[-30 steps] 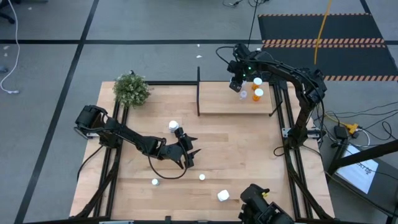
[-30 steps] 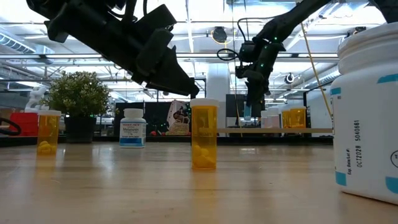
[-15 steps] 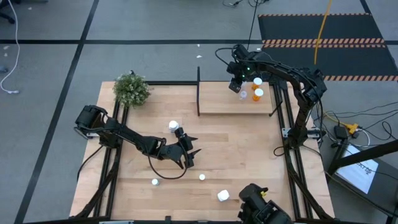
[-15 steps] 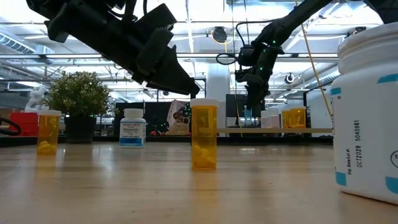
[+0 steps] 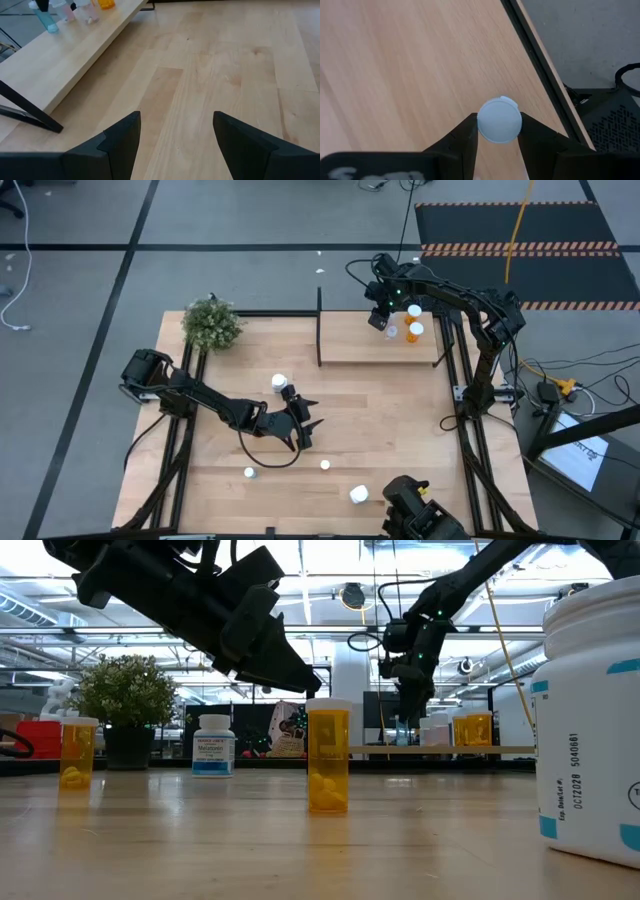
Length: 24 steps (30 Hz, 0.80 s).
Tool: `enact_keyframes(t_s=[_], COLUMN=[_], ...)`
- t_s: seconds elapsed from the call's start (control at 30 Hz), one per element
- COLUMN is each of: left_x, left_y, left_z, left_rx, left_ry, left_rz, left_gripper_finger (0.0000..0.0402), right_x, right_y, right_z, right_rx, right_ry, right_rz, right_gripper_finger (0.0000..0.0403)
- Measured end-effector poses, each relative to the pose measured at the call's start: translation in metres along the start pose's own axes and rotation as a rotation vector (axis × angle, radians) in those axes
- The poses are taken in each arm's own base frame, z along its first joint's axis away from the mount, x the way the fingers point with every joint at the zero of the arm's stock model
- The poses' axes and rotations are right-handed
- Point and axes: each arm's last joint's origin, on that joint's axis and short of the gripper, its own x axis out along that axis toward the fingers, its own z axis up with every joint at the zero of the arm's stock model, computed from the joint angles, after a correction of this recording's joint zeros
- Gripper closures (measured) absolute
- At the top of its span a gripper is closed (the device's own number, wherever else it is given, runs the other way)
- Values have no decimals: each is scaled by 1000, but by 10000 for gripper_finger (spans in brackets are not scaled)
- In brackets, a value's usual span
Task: Pick and place medicine bottles onto shelf by color
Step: Put the right blue pill bottle on the shelf
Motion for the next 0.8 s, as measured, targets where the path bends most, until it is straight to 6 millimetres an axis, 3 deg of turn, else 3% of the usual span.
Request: enact_keyframes(t_s=[0.8], left_x=[0], left_y=[0], left_z=[0], left_rx=[6], left_ry=[0], left_rz=[0], left_gripper_finger=[151], right_x=[4], right_y=[-1], right_z=[2], right_rx=[-6], right_ry=[-11], right_rz=[-7], right_gripper_finger=[284])
